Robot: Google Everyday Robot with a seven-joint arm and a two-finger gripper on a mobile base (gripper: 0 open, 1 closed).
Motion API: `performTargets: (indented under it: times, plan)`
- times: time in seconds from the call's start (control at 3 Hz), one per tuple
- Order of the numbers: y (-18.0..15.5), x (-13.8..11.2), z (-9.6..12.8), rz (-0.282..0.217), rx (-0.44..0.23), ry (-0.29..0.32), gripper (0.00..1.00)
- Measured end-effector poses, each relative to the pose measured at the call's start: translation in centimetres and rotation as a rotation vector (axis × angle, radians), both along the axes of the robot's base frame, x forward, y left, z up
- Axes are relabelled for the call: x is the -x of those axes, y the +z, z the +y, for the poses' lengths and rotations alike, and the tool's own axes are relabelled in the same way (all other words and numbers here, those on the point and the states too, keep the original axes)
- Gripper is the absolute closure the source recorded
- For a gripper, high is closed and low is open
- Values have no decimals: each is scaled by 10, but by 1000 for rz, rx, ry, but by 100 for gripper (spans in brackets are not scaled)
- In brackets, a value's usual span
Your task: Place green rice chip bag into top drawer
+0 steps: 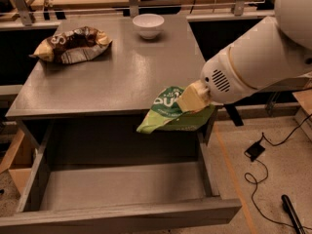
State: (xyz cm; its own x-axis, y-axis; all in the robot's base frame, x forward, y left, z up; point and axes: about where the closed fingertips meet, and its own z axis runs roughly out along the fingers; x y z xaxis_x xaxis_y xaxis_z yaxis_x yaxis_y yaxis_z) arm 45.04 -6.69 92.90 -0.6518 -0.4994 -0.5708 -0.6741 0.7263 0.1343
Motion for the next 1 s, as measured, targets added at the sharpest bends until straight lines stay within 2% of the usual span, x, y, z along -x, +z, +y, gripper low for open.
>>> performTargets:
  times: [0.33,0.67,1.0]
  plan:
    - [-5,25,4,-19,-6,15,100]
    - [-8,64,16,-61,-23,36,100]
    - [-24,85,35,-68,-21,68,100]
